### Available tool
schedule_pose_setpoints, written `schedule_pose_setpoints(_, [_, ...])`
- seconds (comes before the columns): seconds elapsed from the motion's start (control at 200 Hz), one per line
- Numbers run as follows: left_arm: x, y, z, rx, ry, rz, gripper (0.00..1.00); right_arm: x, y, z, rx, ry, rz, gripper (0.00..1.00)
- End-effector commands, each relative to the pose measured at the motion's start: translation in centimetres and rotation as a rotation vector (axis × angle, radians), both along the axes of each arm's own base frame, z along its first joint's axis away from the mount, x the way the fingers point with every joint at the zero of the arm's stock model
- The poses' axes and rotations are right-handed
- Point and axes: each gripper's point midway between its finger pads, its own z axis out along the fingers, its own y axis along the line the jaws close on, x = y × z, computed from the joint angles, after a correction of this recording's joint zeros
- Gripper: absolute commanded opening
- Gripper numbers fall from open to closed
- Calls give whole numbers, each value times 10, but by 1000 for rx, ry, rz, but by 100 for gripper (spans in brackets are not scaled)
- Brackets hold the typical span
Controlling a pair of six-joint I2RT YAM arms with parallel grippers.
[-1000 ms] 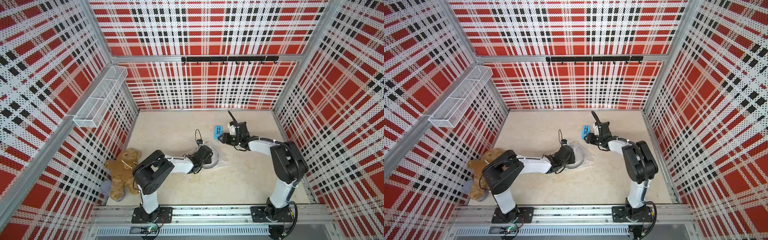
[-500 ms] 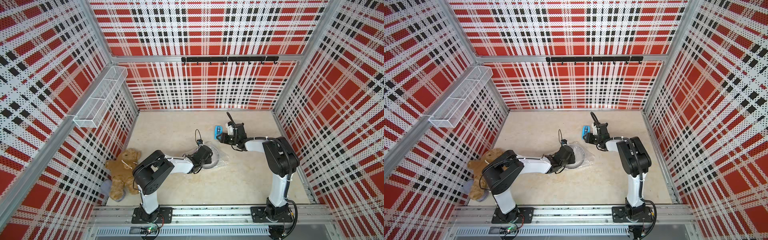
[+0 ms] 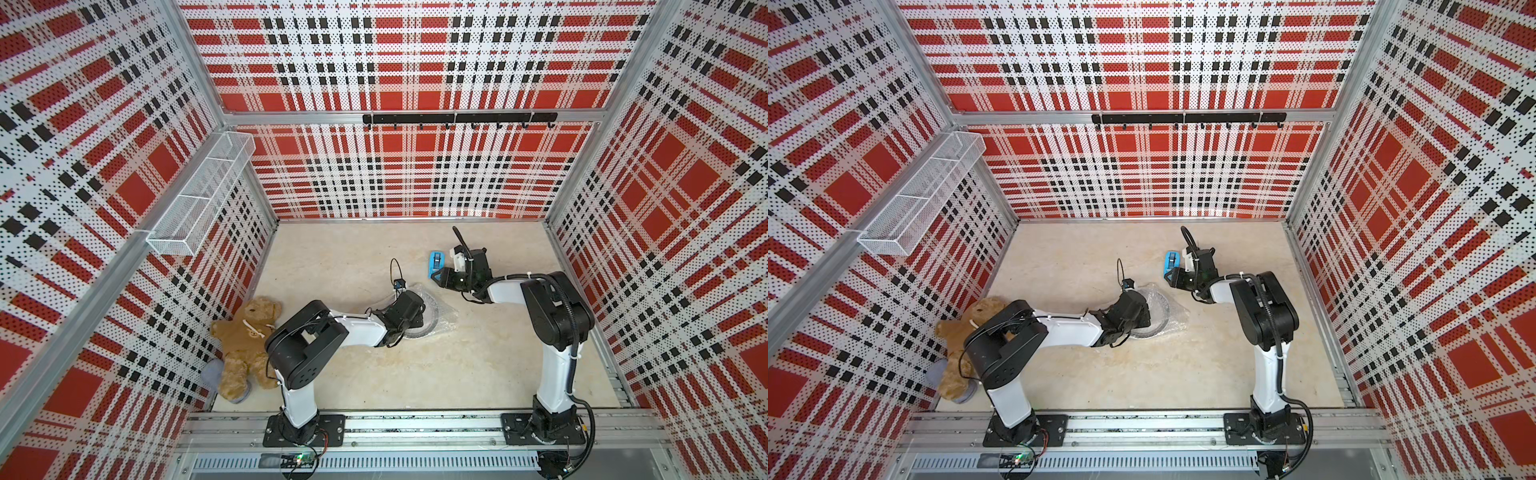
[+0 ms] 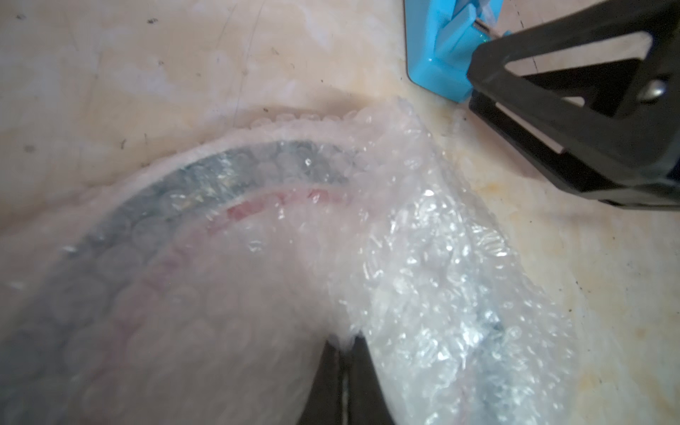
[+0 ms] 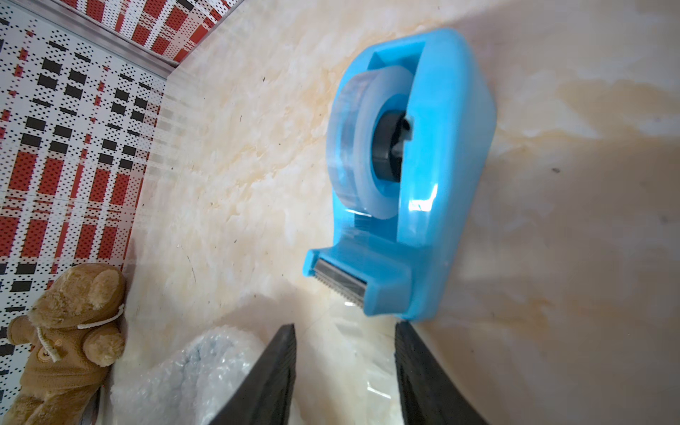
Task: Wrap dinner plates in bubble wrap
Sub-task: Tear off the tape using the Tape Cutter.
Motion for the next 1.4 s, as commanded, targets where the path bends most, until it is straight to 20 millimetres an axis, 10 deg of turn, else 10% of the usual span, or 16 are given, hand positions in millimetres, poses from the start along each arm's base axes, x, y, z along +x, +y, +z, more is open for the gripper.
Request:
schedule_pose_setpoints(0.0, [-76,46,-87,222,342,-77,0,5,0,-9,5,-9,-1,48])
schedule_pose_setpoints(1.398, [-77,47,-88,223,344,-75,0,11,-10,-1,88,-133,-39,29])
